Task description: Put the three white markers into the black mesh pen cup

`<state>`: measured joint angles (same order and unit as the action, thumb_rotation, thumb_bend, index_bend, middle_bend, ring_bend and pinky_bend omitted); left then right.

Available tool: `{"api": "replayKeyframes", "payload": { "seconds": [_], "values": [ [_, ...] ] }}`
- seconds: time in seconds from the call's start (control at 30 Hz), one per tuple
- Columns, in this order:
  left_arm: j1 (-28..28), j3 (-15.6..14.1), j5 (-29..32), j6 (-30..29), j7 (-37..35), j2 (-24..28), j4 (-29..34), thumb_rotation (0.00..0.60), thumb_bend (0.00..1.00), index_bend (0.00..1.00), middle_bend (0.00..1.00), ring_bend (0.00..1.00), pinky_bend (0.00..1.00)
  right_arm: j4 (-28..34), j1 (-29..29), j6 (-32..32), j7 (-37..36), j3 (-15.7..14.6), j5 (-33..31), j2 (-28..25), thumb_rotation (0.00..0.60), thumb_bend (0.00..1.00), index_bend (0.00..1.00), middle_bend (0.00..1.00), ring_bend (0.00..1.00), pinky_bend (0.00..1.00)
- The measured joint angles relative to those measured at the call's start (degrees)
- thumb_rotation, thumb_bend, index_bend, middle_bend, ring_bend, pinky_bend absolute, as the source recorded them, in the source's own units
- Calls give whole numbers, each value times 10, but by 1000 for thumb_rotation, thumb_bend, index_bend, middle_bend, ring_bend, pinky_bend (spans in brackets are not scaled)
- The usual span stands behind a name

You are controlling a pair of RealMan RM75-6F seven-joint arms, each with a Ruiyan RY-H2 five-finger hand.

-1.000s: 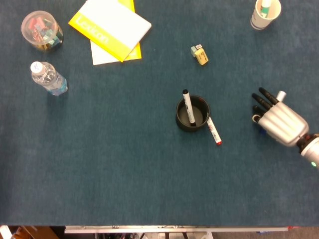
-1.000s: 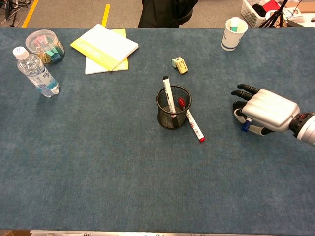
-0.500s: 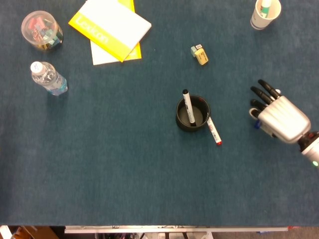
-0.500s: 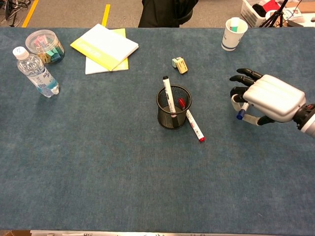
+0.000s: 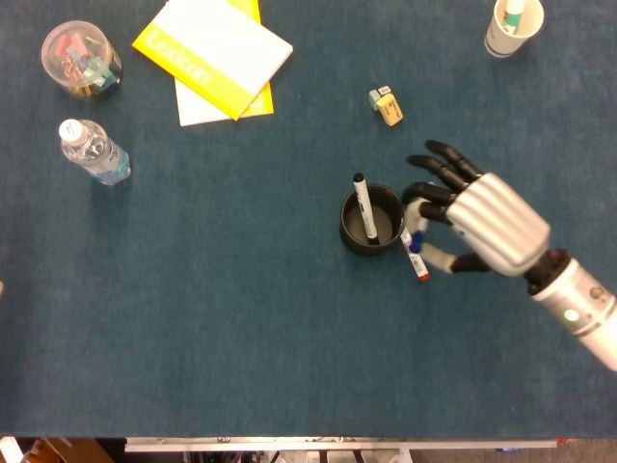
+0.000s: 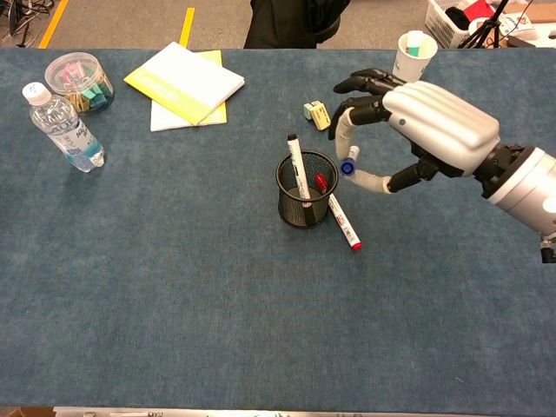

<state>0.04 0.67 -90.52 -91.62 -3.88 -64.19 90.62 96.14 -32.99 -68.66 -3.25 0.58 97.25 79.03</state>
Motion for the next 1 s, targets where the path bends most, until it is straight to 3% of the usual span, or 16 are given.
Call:
{"api": "replayKeyframes", "payload": {
  "seconds": [0.27,0.6,0.67,0.83,1.0],
  "values": [
    [0,-1,2,2,2,1,3,600,150,195,177,174,137,44,-22,35,-97,21,-41,12,600,358,629,401,122,0],
    [1,-1,6,4,1,1,0,600,150,195,177,174,137,-12,-29,57,-184,28,-75,58,600,410,623,395,123,0],
    [0,-2,6,6,1,0,-1,600,150,195,177,174,137,-27,-30,60,-197,26,-76,64,600,419,566,373,122,0],
    [0,-1,6,6,2,0,-1,600,149,195,177,174,137,-61,-33,63,-217,18,-61,71,600,423,298,289,67,0],
    [-1,-1,6,7,2,-1,0,600,150,195,177,174,137,-72,-36,55,-217,15,-43,69,600,440,183,228,23,0]
  ]
}}
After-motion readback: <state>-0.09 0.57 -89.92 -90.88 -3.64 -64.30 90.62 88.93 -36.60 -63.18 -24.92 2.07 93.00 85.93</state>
